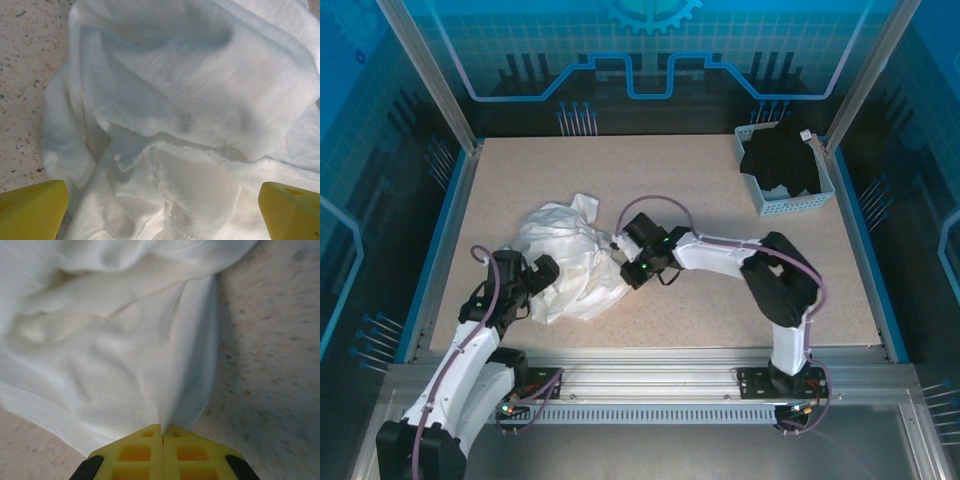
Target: Fold the inside-out t-shirt
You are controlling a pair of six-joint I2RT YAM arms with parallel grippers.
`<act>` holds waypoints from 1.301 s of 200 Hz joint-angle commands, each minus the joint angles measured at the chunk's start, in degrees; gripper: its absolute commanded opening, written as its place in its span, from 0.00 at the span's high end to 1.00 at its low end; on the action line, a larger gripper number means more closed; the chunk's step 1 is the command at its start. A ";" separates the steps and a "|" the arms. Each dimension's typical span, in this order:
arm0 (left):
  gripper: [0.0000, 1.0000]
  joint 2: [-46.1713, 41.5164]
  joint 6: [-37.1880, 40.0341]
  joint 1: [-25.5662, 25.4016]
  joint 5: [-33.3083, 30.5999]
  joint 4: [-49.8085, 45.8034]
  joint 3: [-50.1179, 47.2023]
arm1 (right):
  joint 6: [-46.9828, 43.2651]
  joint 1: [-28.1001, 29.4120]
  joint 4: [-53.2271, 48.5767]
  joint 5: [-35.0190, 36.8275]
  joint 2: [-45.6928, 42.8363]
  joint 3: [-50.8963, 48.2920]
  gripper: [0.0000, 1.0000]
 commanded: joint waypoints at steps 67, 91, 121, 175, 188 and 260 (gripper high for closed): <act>0.15 4.99 -0.40 -19.21 8.39 5.95 2.81 | 11.40 -23.33 9.40 -12.97 -20.00 -12.63 1.00; 0.25 10.51 0.61 -27.97 6.65 9.51 5.36 | 11.26 -23.73 9.66 -12.93 -19.21 -12.68 1.00; 0.22 19.39 2.83 -35.53 1.54 12.31 10.18 | 10.20 -23.80 8.44 -11.83 -19.29 -12.59 1.00; 0.30 41.87 6.94 -39.88 -2.66 22.08 21.13 | 10.02 -24.14 9.62 -11.97 -19.60 -13.93 1.00; 0.51 48.60 8.78 -39.73 -5.03 20.62 26.44 | 9.51 -24.69 8.78 -11.90 -20.22 -13.61 1.00; 1.00 17.27 11.36 -22.90 -3.67 18.57 31.38 | 2.39 -35.39 -1.16 -4.35 -47.57 -1.15 1.00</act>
